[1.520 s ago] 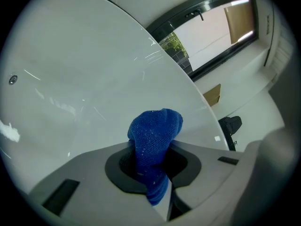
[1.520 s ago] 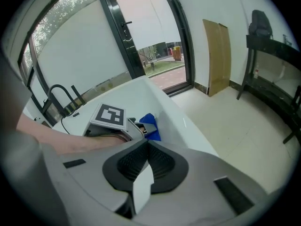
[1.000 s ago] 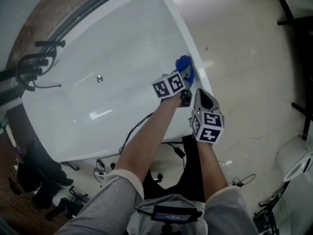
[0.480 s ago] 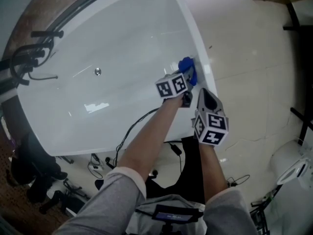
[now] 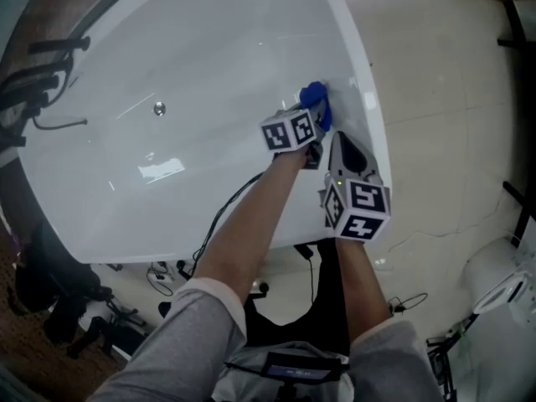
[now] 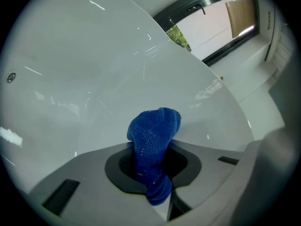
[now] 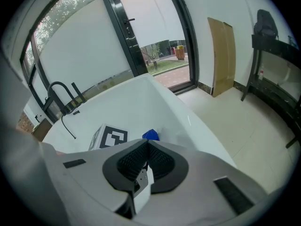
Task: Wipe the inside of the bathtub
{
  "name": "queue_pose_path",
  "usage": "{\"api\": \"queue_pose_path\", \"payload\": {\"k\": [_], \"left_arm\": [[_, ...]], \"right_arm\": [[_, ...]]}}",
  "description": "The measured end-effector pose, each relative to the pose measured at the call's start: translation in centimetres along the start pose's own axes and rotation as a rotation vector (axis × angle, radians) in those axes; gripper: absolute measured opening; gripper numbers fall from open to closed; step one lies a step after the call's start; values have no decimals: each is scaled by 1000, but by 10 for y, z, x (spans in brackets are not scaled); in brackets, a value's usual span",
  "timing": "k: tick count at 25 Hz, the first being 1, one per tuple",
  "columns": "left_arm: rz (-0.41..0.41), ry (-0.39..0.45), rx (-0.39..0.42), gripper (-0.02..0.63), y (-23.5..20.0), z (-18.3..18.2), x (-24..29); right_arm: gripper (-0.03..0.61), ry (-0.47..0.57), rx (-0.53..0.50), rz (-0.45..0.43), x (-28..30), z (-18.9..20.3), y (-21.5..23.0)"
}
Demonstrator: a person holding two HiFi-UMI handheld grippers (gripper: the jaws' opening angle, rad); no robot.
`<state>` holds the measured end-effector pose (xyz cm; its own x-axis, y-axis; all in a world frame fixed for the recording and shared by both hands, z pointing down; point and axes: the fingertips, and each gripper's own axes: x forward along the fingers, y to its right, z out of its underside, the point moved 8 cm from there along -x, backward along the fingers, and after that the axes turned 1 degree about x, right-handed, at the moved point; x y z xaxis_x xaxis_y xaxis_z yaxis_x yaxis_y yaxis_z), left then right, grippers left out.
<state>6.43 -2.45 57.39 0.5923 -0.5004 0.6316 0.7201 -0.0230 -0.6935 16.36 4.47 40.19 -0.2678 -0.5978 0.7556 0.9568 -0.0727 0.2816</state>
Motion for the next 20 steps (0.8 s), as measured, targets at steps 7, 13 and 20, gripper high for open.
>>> {"api": "queue_pose_path", "payload": {"k": [7, 13, 20], "left_arm": [[-13, 1, 6, 67, -40, 3, 16], [-26, -2, -10, 67, -81, 8, 32], [-69, -7, -7, 67, -134, 17, 54]], "right_arm": [[6, -1, -1, -3, 34, 8, -8], [6, -3, -20, -5, 74, 14, -17], [6, -1, -53, -25, 128, 20, -29]]}}
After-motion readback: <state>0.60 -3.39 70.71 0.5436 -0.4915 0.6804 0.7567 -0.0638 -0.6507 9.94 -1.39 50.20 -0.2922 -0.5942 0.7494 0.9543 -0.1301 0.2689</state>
